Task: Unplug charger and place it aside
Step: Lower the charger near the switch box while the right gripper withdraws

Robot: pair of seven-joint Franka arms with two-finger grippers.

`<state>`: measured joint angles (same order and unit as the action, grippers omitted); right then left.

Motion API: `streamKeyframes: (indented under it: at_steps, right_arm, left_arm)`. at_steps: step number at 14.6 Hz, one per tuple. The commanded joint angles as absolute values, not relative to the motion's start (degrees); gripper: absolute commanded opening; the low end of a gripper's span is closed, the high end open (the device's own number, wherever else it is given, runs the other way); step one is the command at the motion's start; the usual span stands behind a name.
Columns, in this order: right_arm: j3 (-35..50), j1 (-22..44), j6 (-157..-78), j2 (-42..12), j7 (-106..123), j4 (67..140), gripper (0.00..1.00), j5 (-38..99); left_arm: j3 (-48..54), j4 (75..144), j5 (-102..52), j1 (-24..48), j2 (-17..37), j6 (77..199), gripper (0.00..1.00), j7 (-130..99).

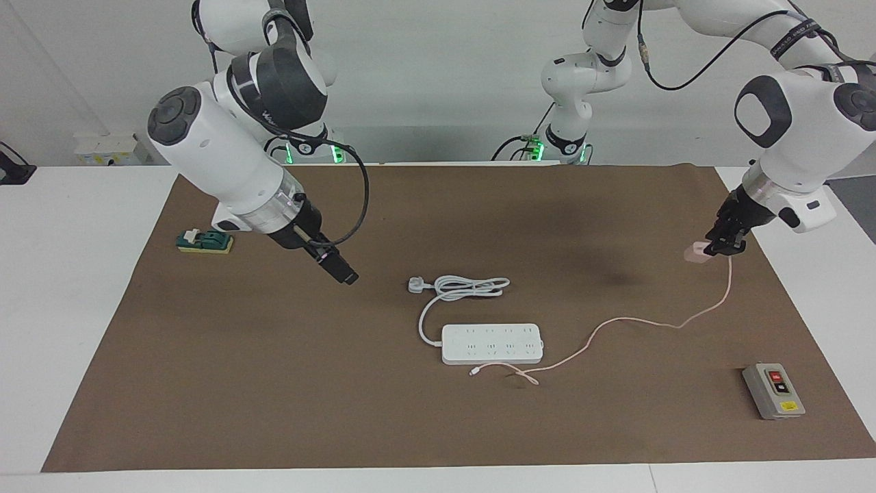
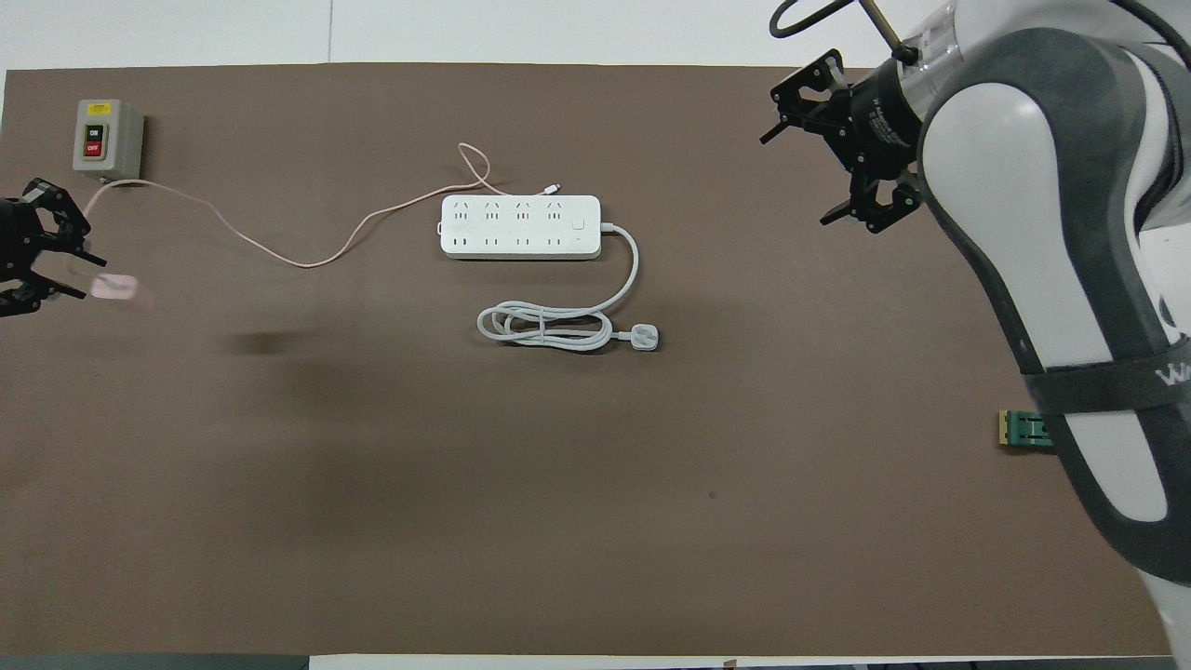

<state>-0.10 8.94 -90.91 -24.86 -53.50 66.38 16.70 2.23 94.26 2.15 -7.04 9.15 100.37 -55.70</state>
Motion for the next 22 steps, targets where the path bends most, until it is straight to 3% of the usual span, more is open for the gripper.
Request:
streamKeyframes:
  at_steps: [1, 5, 9, 16, 22]
  right_arm:
    - [0.26, 6.34, -88.77, -21.45, -39.33, 68.91, 1.0, 12.4]
    - [0.26, 4.05, -87.81, -19.25, -26.31, 69.34, 1.0, 7.83]
    - [0.26, 1.68, -84.73, -16.0, -8.3, 70.31, 1.0, 2.73]
    - [0.35, -1.85, -84.99, -2.04, 4.83, 86.29, 1.0, -0.52]
    - [0.35, -2.46, -84.9, 2.63, 6.85, 91.23, 1.0, -2.11]
  left_arm:
    - [2.02, 96.68, 1.58, -7.03, 7.21, 101.95, 1.0, -54.67]
    - [2.02, 93.61, 2.37, -6.42, 7.73, 100.81, 1.0, -53.71]
    - [2.37, 90.62, 2.29, -6.5, 7.12, 96.25, 1.0, -38.99]
    - [2.64, 89.21, 1.67, -5.63, 3.34, 90.18, 1.0, -22.86]
    - [4.3, 85.96, 2.2, -5.1, 3.69, 84.21, 1.0, -16.37]
